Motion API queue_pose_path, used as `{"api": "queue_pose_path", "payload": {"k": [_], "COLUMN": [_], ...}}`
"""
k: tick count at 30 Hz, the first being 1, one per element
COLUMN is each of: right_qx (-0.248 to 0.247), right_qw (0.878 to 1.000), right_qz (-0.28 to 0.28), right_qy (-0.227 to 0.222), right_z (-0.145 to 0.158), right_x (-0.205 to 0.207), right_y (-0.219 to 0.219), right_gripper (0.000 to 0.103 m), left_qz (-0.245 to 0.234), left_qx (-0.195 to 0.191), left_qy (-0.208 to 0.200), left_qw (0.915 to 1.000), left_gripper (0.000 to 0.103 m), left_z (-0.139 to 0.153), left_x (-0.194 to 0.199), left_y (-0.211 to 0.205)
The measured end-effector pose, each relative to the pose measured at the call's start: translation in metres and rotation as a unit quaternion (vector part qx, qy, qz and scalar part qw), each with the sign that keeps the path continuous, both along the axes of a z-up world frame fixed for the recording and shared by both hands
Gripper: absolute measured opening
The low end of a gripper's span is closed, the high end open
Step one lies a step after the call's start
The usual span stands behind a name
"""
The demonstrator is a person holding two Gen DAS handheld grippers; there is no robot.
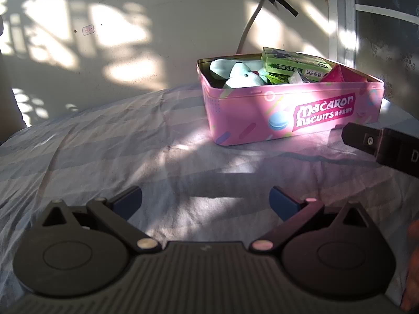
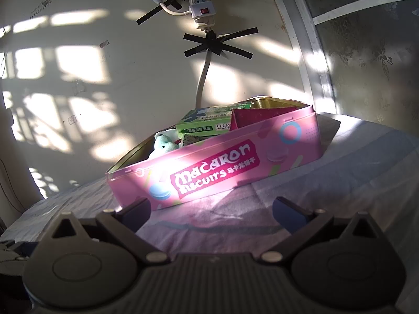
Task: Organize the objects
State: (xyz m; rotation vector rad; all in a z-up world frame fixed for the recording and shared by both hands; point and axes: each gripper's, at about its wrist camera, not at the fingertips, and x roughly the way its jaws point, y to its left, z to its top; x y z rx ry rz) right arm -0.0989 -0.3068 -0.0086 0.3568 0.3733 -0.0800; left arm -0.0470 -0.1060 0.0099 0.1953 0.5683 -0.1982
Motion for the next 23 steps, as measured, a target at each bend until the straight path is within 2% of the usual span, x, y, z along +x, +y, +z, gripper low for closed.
{"api": "queue_pose_path", "payload": {"k": [11, 16, 19, 23], "right_qx": [0.002, 0.002, 0.002, 0.001], "right_qw": [1.0, 1.0, 1.0, 1.0], "right_qz": [0.0, -0.001, 0.0, 0.0], "right_qy": [-0.003, -0.003, -0.004, -0.002], "right_z": [0.0001, 0.0002, 0.0002, 0.0003], "right_x": [-0.0012, -0.0014, -0.0017, -0.0011], "right_y": [-0.0011, -0.0012, -0.0016, -0.0016], "right_gripper": [0.103, 0.103, 0.103, 0.103], "left_qz": [-0.001, -0.006, -0.017, -0.003], "left_qx": [0.001, -0.001, -0.002, 0.001], "left_qy": [0.003, -0.022, -0.024, -0.027], "left_qw": [1.0, 0.9997, 0.9996, 0.9996], "left_gripper": [0.103, 0.103, 0.103, 0.103], "left_z": [-0.0013, 0.002, 0.0037, 0.0031], "left_x": [-0.0017, -0.0073, -0.008, -0.0007], "left_y": [-0.0001, 0.0003, -0.001, 0.0009]}}
